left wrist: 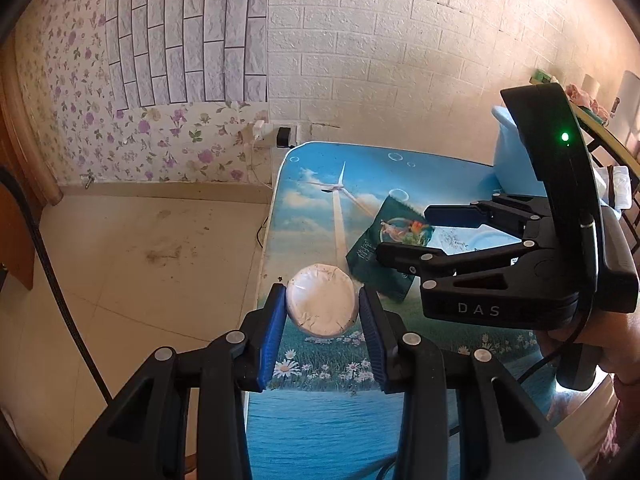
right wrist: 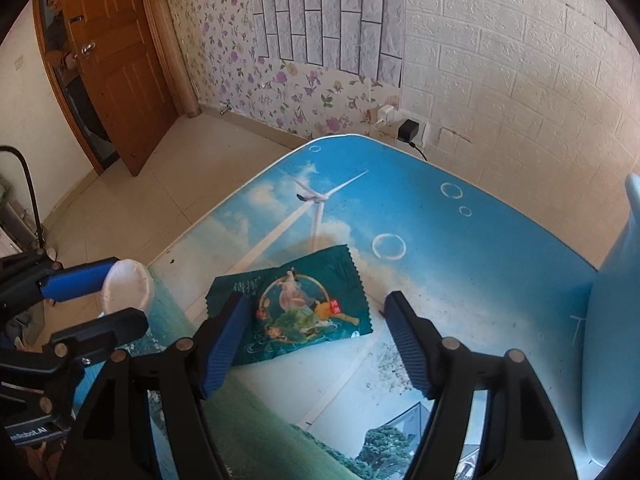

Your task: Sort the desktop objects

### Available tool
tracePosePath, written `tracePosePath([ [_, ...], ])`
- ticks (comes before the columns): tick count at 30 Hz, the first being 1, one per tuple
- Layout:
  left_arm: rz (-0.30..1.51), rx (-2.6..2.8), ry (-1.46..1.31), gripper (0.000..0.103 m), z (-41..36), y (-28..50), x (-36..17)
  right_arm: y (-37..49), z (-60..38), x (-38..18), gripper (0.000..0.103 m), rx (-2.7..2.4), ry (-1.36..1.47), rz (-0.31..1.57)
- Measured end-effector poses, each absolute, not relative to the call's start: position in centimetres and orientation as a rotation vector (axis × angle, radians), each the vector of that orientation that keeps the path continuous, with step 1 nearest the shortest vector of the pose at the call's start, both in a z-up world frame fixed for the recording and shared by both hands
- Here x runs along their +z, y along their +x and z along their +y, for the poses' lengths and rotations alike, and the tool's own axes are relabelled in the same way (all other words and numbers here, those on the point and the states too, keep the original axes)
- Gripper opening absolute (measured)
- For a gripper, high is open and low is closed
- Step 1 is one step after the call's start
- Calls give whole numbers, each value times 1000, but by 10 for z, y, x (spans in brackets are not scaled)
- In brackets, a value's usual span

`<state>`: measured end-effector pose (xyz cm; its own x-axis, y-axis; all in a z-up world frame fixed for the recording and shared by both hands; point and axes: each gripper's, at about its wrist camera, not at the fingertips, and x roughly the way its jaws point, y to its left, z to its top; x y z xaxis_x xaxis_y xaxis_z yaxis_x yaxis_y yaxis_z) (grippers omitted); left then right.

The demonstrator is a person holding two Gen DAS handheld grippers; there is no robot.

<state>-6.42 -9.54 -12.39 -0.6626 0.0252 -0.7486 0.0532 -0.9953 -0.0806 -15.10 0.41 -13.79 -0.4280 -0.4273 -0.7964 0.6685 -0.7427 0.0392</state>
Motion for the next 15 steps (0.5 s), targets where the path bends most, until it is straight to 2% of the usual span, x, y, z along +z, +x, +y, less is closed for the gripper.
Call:
tracePosePath([
  [1,151,-2848,1283,36,-95,-64,-124,-151,4,-137,41,-2178,1102,380],
  [2,152,-2850,1283,36,-95,-64,-123,-151,5,-136,35,-2170,1107,375],
  [4,148,-2853,1279,36,-93,-64,-122,-151,7,-136,29,-2157,1106,368],
  [7,145,-2861,1269,36,-89,-63,-119,-150,15,-134,8,-2132,1104,302],
  [15,106,-2896,1224,36,-71,-63,-96,-122,58,-88,8,-2180,960,180],
])
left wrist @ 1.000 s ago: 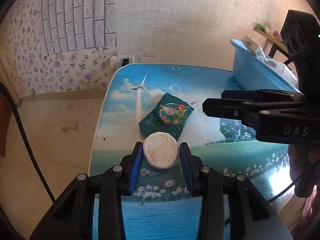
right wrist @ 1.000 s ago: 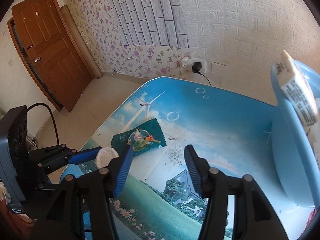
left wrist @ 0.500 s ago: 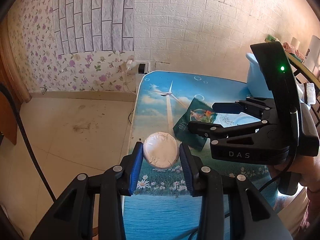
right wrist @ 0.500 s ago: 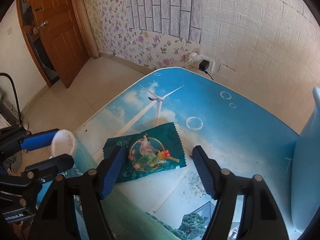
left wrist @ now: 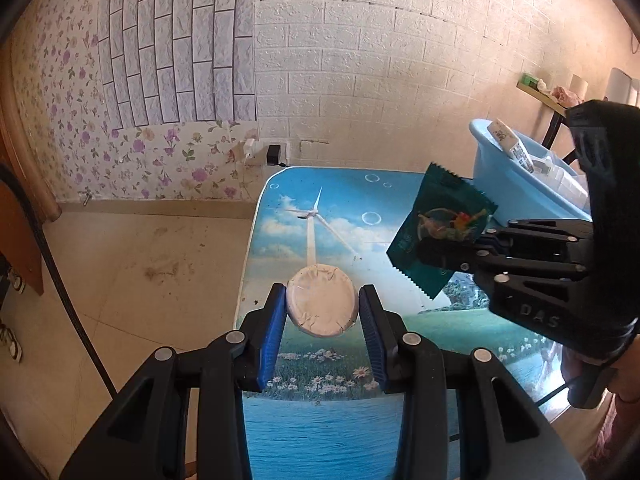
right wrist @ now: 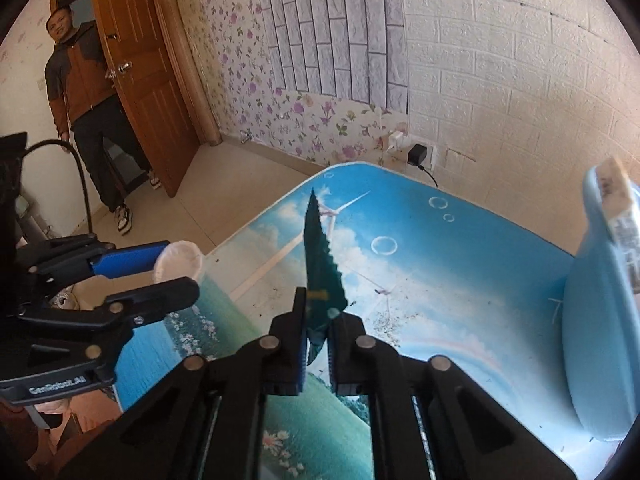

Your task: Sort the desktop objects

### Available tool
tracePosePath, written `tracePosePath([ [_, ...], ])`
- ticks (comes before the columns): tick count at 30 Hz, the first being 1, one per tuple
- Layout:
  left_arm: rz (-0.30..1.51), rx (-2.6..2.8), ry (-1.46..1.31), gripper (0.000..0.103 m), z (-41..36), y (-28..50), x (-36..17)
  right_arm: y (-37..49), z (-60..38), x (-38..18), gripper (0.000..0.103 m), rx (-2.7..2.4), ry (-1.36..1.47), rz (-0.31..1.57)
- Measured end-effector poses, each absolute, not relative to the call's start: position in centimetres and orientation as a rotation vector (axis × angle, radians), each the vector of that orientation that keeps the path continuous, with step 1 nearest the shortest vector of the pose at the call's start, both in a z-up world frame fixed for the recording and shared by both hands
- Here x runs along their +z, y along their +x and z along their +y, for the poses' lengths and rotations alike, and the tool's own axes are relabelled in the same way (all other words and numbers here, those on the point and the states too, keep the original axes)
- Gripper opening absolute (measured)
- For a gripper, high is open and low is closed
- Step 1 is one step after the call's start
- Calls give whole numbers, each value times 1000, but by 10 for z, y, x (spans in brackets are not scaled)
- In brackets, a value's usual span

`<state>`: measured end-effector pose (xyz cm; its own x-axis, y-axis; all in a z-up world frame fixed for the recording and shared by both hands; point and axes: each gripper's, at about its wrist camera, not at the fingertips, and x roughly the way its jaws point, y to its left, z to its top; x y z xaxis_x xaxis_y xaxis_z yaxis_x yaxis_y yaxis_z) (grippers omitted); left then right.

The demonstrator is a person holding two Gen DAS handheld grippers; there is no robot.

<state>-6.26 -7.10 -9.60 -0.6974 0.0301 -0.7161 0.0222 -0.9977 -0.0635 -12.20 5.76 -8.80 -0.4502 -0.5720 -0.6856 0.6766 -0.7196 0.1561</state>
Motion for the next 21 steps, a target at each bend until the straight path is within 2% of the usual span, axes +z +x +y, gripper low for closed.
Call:
tracePosePath([
  [10,-15,2839,-1043,36,-3,-80,-44,-107,167,6,8,-2421,751,32],
  [21,80,2753,-885,36,96,-107,-5,-117,259,14,8,-2586,783,-68],
])
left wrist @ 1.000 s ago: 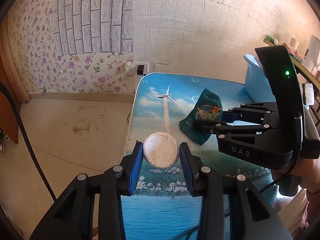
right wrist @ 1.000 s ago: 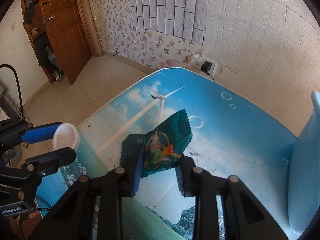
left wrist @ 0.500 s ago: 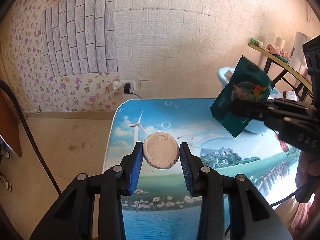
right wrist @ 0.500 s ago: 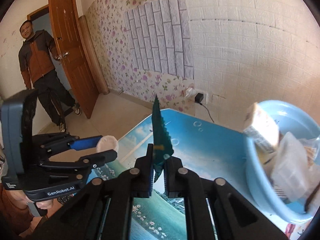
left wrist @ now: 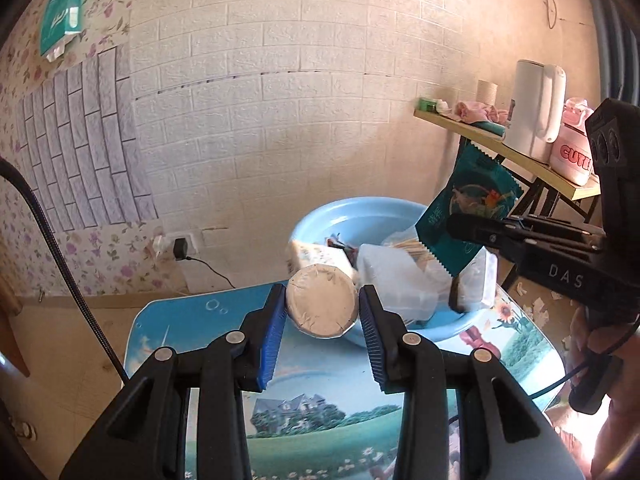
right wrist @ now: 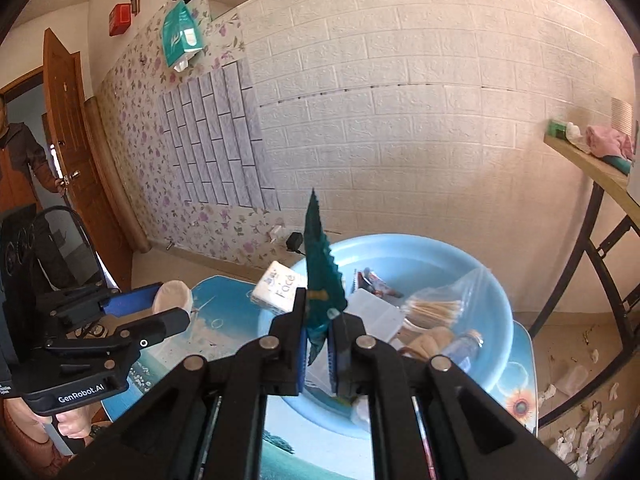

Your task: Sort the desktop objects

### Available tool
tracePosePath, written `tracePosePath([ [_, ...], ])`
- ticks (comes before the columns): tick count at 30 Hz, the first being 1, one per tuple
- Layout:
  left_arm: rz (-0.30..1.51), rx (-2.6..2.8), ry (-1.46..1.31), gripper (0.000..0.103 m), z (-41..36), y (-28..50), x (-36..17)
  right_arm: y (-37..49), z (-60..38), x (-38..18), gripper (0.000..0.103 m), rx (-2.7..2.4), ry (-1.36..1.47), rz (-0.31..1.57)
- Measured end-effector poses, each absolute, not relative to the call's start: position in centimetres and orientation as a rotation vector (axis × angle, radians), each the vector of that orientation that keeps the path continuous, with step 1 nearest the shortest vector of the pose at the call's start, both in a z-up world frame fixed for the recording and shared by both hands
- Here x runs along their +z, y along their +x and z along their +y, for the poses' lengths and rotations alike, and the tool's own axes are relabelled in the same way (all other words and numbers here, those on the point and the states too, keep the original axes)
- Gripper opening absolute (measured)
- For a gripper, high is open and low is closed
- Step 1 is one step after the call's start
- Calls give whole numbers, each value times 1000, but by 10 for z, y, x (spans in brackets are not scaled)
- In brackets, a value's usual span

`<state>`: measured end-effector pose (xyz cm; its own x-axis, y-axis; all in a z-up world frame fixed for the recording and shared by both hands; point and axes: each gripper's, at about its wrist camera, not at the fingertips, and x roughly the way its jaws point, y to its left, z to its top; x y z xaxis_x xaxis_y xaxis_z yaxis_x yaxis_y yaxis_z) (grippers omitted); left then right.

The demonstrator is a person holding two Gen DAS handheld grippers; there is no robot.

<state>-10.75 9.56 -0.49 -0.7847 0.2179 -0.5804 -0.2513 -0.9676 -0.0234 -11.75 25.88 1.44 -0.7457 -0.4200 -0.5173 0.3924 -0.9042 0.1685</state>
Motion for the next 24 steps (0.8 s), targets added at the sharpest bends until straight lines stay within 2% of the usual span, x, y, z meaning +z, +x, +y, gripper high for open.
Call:
tracePosePath([
  [6,95,2731,-886,36,134,-117,-1,-130,288,8,10,-2604,819,-93],
  [7,88,2731,-892,36,138,-119,-1,-130,292,8,14,-2599,821,-90],
  [8,82,2732,-899,36,140,-121,-1,-131,293,6,26,-2595,833,-82],
  [10,79,2741,-916,36,145,-126,-2,-133,294,4,44,-2599,843,-70],
  [11,77,2746,-924,37,146,-128,-3,-132,296,3,47,-2600,840,-69],
  [13,69,2760,-930,40,148,-130,-4,-131,299,-1,47,-2593,842,-75],
  [16,64,2772,-931,54,149,-130,-4,-129,304,-4,47,-2593,847,-83],
  [17,66,2781,-927,61,149,-130,-3,-128,305,-5,47,-2593,848,-85],
  [18,68,2795,-923,73,149,-129,-2,-127,306,-5,47,-2593,847,-86],
  [21,49,2826,-905,96,146,-127,2,-126,306,-6,47,-2591,851,-87],
  [24,29,2840,-900,101,143,-126,6,-123,306,-6,47,-2590,850,-82],
])
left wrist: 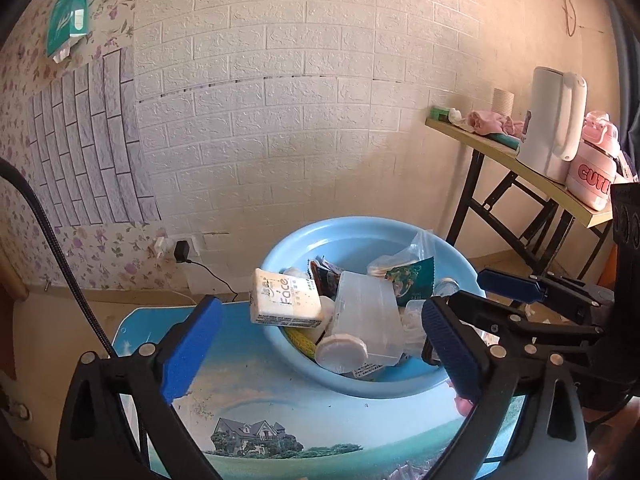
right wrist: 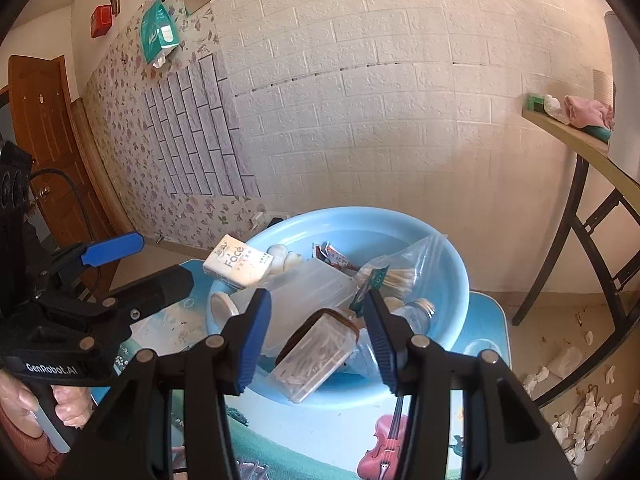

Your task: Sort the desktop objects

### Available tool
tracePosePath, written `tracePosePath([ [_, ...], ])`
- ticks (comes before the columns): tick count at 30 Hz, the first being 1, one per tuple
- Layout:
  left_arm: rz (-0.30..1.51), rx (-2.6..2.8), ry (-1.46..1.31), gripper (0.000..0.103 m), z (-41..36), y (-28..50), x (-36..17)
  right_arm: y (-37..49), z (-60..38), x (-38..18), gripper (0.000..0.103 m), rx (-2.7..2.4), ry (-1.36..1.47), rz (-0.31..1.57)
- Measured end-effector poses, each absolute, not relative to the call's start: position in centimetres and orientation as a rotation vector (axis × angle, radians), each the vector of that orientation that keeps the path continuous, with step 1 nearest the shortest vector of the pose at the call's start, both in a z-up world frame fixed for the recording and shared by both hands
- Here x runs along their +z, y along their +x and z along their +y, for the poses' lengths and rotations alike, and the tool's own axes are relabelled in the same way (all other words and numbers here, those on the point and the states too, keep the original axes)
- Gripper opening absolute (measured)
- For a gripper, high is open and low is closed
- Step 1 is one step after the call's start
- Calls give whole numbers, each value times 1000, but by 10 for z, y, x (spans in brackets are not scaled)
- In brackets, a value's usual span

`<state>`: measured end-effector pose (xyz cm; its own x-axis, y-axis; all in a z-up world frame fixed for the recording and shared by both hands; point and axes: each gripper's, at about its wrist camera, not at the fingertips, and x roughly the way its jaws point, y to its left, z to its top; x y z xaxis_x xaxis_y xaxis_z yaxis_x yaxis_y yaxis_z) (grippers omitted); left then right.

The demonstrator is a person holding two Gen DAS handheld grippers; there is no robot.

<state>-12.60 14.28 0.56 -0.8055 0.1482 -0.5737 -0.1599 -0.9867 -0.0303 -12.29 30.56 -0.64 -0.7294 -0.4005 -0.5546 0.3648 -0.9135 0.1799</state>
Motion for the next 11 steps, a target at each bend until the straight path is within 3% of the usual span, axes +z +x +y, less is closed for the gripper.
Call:
tracePosePath([
  [11,58,2878,-905,103,136,-122,4,-115,303,-7,47,-2594,858,-64],
])
